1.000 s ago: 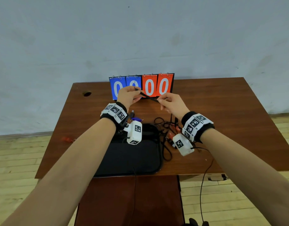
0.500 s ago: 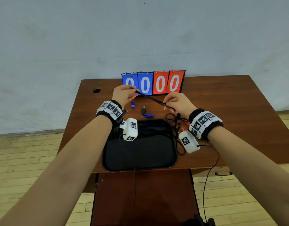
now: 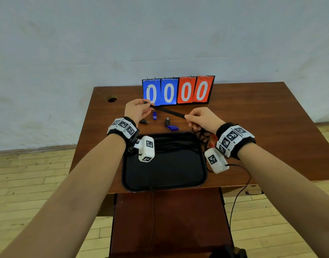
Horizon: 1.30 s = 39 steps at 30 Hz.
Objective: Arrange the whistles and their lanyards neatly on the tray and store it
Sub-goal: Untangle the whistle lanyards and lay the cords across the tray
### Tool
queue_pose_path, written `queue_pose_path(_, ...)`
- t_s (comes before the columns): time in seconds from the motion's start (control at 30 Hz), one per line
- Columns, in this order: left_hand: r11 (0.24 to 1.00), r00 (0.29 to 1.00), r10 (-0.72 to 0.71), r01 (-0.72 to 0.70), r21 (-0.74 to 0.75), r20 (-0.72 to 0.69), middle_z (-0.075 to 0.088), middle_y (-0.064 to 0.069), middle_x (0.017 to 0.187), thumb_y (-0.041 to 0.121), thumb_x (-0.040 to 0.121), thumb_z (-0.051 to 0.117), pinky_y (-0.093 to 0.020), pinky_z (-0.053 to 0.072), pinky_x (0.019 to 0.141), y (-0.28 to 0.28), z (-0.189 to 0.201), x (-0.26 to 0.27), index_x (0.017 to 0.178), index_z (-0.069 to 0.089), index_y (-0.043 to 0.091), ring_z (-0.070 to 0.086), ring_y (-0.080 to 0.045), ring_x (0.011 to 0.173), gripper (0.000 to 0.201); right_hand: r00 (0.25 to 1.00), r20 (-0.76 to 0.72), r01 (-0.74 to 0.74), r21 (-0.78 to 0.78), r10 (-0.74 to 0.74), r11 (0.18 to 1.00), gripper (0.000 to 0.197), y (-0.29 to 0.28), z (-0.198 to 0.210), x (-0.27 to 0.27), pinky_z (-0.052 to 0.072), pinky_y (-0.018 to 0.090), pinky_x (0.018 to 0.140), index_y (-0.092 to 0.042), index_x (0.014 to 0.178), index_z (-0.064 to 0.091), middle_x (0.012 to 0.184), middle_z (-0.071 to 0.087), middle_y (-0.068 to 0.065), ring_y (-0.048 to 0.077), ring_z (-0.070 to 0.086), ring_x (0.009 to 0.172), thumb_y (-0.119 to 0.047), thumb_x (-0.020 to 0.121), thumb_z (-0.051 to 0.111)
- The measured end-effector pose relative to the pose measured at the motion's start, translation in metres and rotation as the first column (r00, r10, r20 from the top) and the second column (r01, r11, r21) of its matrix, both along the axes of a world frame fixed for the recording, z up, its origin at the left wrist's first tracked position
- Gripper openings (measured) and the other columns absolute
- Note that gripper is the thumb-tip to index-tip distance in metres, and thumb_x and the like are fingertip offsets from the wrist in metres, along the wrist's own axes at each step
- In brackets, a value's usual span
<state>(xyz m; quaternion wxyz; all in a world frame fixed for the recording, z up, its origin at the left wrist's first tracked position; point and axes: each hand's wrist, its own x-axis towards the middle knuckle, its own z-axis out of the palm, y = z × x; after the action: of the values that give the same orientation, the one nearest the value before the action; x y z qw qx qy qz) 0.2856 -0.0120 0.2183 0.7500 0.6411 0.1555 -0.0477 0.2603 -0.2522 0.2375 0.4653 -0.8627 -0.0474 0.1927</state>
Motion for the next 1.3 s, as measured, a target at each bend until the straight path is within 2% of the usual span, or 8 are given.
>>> queue_pose_path(0.17, 0.994, 0.990, 0.113, -0.112, 0.013, -0.087, 0.069, -0.010, 0.093, -0.001, 0.091, 0.054, -0.019, 0.056, 0.075, 0.016, -0.019, -0.006, 0.085, 0.061, 0.011, 0.067, -0.012, 0.079, 0.015, 1.000, -0.008, -0.001, 0.001, 0.001, 1.000, 0.026, -0.015, -0.013, -0.003, 0.046, 0.021, 0.069, -0.017, 0.072, 0.057, 0.065, 0.058, -0.003, 0.008, 0.052, 0.057, -0.026, 0.096, 0.052)
queue_pose_path(0.27, 0.983, 0.971, 0.185, -0.184, 0.024, -0.148, 0.068, -0.009, 0.088, -0.003, 0.091, 0.054, -0.021, 0.056, 0.077, 0.027, -0.038, -0.014, 0.083, 0.061, 0.010, 0.068, -0.009, 0.071, 0.016, 0.999, -0.040, 0.015, -0.035, -0.017, 0.999, 0.034, -0.026, -0.029, -0.003, 0.042, 0.014, 0.058, -0.014, 0.066, 0.055, 0.060, 0.057, -0.003, 0.003, 0.051, 0.051, -0.029, 0.096, 0.051)
queue_pose_path(0.33, 0.975, 0.957, 0.221, -0.217, 0.040, -0.187, 0.067, -0.009, 0.085, -0.004, 0.091, 0.053, -0.017, 0.056, 0.069, 0.033, -0.053, -0.022, 0.081, 0.059, 0.009, 0.068, -0.006, 0.061, 0.017, 0.994, -0.105, 0.004, -0.039, -0.009, 0.999, 0.038, -0.033, -0.039, -0.004, 0.040, 0.012, 0.048, -0.012, 0.063, 0.053, 0.051, 0.054, -0.005, 0.000, 0.048, 0.041, -0.030, 0.096, 0.051)
queue_pose_path(0.53, 0.927, 0.878, 0.374, -0.364, 0.090, -0.299, 0.065, -0.011, 0.074, -0.008, 0.090, 0.052, -0.013, 0.053, 0.052, 0.052, -0.080, -0.041, 0.073, 0.056, 0.007, 0.065, -0.007, 0.047, 0.023, 0.980, -0.197, 0.019, -0.003, -0.020, 1.000, 0.041, -0.059, -0.069, -0.004, 0.043, 0.013, 0.050, -0.008, 0.059, 0.051, 0.054, 0.052, 0.001, 0.004, 0.049, 0.041, -0.029, 0.093, 0.058)
queue_pose_path(0.67, 0.909, 0.844, 0.416, -0.397, 0.127, -0.339, 0.065, 0.001, 0.047, -0.008, 0.091, 0.049, -0.013, 0.053, 0.052, 0.061, -0.097, -0.055, 0.072, 0.055, 0.008, 0.064, -0.005, 0.045, 0.026, 0.962, -0.270, 0.047, 0.021, -0.040, 0.999, 0.039, -0.075, -0.083, -0.001, 0.039, 0.014, 0.040, -0.006, 0.059, 0.050, 0.051, 0.051, 0.003, 0.007, 0.048, 0.037, -0.024, 0.092, 0.060)
queue_pose_path(0.87, 0.870, 0.783, 0.493, -0.444, 0.213, -0.380, 0.062, 0.002, 0.043, -0.011, 0.088, 0.051, -0.015, 0.051, 0.046, 0.067, -0.131, -0.082, 0.070, 0.055, 0.007, 0.062, -0.005, 0.041, 0.026, 0.937, -0.335, 0.110, 0.004, -0.102, 0.994, 0.017, -0.079, -0.119, 0.001, 0.051, 0.019, 0.048, -0.007, 0.076, 0.060, 0.051, 0.063, 0.000, 0.009, 0.059, 0.044, -0.013, 0.092, 0.060)
queue_pose_path(1.07, 0.848, 0.752, 0.530, -0.459, 0.265, -0.392, 0.066, -0.003, 0.053, -0.008, 0.088, 0.053, -0.016, 0.051, 0.052, 0.078, -0.161, -0.106, 0.073, 0.059, 0.009, 0.062, -0.005, 0.043, 0.023, 0.933, -0.340, 0.109, -0.054, -0.120, 0.993, 0.013, -0.074, -0.154, -0.008, 0.051, 0.017, 0.045, -0.007, 0.081, 0.062, 0.048, 0.064, 0.001, 0.005, 0.058, 0.039, -0.013, 0.092, 0.060)
queue_pose_path(1.3, 0.866, 0.832, 0.452, -0.321, 0.384, -0.322, 0.066, -0.011, 0.074, 0.000, 0.076, 0.063, -0.031, 0.053, 0.063, 0.083, -0.170, -0.111, 0.078, 0.067, 0.013, 0.060, -0.022, 0.060, 0.014, 0.976, -0.176, 0.084, -0.248, -0.131, 0.965, 0.013, -0.068, -0.182, -0.015, 0.047, 0.016, 0.045, -0.008, 0.084, 0.068, 0.059, 0.063, 0.003, 0.008, 0.054, 0.044, -0.018, 0.089, 0.064)
